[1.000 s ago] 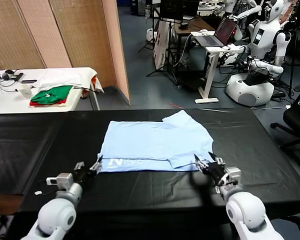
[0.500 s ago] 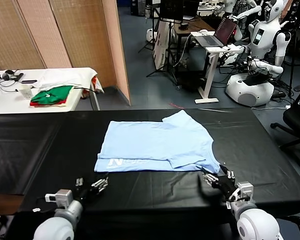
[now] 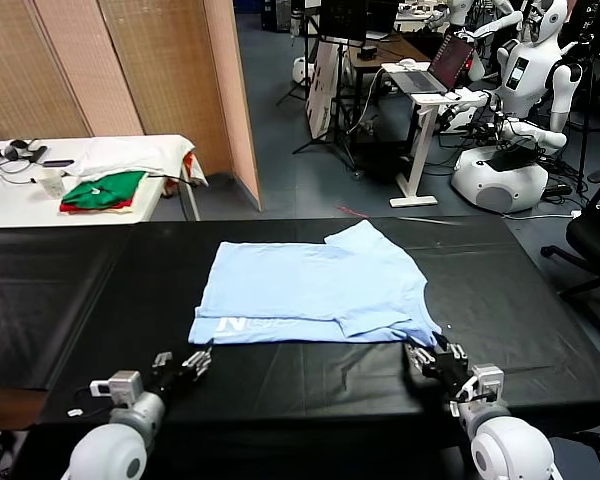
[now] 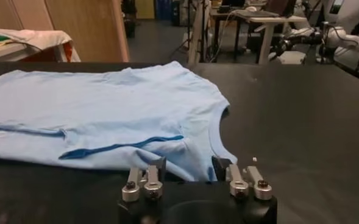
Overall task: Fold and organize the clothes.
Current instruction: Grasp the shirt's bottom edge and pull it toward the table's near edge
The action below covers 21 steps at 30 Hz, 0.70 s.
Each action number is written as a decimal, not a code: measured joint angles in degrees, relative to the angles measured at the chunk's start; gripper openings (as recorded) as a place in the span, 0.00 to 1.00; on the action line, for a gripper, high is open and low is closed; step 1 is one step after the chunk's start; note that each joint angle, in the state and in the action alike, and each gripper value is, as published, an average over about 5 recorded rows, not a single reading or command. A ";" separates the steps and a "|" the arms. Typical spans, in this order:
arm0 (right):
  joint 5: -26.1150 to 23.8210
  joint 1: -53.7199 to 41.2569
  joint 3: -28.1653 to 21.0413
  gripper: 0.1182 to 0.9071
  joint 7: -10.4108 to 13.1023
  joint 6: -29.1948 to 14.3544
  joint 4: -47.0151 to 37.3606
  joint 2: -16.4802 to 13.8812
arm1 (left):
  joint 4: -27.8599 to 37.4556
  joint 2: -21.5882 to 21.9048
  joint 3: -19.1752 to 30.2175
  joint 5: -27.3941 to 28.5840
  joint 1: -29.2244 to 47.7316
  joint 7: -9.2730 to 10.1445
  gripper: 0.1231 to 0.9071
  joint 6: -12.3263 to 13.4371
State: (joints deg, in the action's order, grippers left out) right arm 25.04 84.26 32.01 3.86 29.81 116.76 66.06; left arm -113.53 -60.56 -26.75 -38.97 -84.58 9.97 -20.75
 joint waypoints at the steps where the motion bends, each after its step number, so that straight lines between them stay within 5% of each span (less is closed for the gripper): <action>1: 0.61 0.24 0.15 0.03 0.24 0.81 0.42 -0.25 | -0.13 0.09 0.01 0.05 -0.18 0.04 0.05 -0.06; 14: 5.69 4.33 2.02 0.03 3.40 11.68 7.48 -4.14 | -6.54 3.48 -1.62 6.42 -5.10 2.91 0.03 -2.40; 21: 6.47 6.48 2.68 0.03 3.80 12.39 11.00 -4.85 | -10.99 5.36 -3.66 9.56 -10.83 3.51 0.03 -3.50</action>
State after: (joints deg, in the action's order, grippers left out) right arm 31.51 90.73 34.69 7.65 42.19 127.77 61.21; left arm -124.51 -55.20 -30.41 -29.41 -95.41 13.47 -24.24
